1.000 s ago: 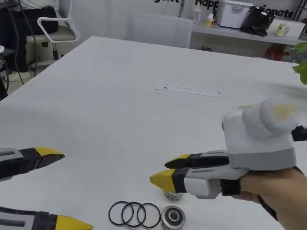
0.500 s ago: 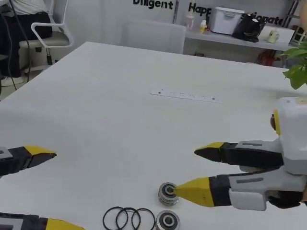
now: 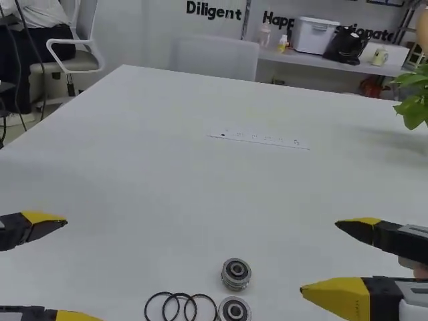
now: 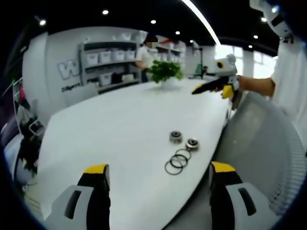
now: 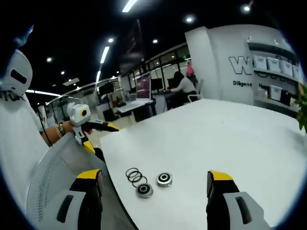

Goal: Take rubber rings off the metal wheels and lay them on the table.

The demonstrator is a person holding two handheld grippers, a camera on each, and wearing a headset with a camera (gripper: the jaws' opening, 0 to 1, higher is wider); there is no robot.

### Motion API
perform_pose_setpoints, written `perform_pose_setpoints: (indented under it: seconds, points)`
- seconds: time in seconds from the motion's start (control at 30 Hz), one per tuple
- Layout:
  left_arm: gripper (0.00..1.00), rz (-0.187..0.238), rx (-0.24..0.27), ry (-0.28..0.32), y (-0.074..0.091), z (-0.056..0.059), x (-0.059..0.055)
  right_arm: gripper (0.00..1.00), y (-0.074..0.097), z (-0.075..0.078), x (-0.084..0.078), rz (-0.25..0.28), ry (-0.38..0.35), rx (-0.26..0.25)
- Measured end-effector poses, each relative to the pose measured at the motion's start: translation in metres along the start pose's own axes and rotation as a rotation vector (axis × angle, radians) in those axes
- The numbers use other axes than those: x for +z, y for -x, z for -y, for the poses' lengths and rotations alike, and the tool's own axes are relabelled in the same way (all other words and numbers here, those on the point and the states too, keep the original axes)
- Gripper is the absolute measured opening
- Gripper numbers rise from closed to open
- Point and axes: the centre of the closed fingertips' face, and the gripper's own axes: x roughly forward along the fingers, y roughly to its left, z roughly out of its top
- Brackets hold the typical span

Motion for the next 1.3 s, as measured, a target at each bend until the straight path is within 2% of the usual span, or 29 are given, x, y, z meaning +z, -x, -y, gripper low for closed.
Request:
perform_pose_setpoints:
  seconds: [0.1, 0.2, 0.37, 0.57, 0.63, 0.8, 1.0, 1.3]
  points:
    - [0.86, -0.004, 0.009, 0.009, 0.002, -0.001, -0.004, 0.92, 0.005, 0.004, -0.009, 0.002, -0.032, -0.018]
    - [0.86, -0.013, 0.015, 0.013, 0.004, 0.000, -0.008, 0.94, 0.009, 0.009, -0.022, -0.023, -0.044, -0.043]
    - [0.85, 0.009, 0.029, 0.040, 0.005, -0.002, -0.006, 0.97, 0.013, 0.010, -0.044, -0.067, -0.072, -0.063]
    - [0.86, 0.004, 0.030, 0.047, 0.005, -0.002, -0.007, 0.96, 0.019, 0.012, -0.070, -0.145, -0.080, -0.096]
    - [0.86, 0.012, 0.029, 0.047, 0.005, -0.001, -0.006, 0.92, 0.023, 0.016, -0.081, -0.197, -0.076, -0.126]
    - [0.87, 0.007, 0.038, 0.083, 0.006, -0.002, -0.010, 0.93, 0.027, 0.016, -0.084, -0.203, -0.089, -0.131]
    - [0.88, 0.007, 0.054, 0.145, 0.008, -0.004, -0.016, 0.93, 0.031, 0.015, -0.096, -0.249, -0.112, -0.146]
    - [0.86, -0.037, 0.055, 0.164, 0.009, -0.004, -0.024, 0.93, 0.032, 0.009, -0.107, -0.301, -0.139, -0.135]
